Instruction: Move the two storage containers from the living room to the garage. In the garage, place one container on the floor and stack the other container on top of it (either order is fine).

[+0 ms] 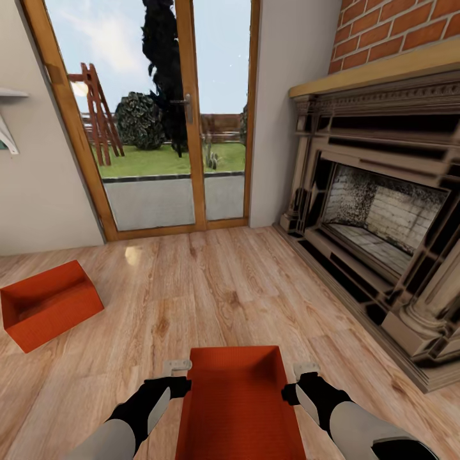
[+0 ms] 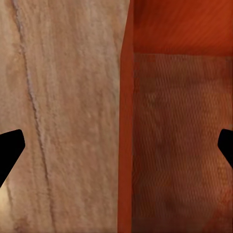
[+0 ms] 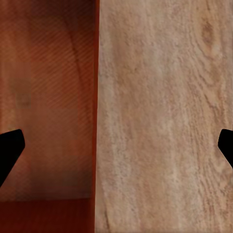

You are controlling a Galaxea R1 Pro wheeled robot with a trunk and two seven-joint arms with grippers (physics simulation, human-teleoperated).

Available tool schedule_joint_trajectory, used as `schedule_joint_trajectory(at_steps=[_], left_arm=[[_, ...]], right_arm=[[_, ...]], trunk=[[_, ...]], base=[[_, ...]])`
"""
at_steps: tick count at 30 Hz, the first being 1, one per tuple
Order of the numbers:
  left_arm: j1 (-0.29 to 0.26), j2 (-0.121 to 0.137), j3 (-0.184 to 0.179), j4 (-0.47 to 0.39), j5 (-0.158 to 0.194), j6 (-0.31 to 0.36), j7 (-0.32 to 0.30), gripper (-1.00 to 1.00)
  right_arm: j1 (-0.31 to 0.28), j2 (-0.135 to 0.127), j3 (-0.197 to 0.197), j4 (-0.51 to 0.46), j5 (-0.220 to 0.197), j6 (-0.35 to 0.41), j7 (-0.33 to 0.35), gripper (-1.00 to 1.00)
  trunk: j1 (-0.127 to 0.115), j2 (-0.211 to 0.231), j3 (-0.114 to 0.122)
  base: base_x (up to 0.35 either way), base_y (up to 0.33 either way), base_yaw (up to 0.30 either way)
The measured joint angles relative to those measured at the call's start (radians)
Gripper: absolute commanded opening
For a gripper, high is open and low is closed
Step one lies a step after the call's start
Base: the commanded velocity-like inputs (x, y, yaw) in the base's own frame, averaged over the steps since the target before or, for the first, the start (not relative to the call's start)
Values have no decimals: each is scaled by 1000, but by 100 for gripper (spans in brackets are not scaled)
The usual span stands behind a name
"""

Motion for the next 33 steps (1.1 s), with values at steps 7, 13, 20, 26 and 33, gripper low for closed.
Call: schedule_joint_trajectory(at_steps=[7,13,20,26,33], left_arm=[[0,-1,0,1,0,0,0,100],[0,-1,0,0,0,0,0,100],[0,-1,0,0,0,0,0,100],[0,0,-1,0,0,0,0,100],[0,-1,-1,1,0,0,0,100]], right_arm=[[0,0,-1,0,0,0,0,100],[0,0,-1,0,0,0,0,100],[0,0,-1,0,0,0,0,100],[0,0,-1,0,0,0,0,100],[0,0,-1,0,0,0,0,100]], trunk=[[15,-28,-13],[15,-28,-13],[35,-63,-28],[46,-84,-38],[46,-84,-38]], base=[[0,0,0],[0,0,0],[0,0,0],[0,0,0],[0,0,0]])
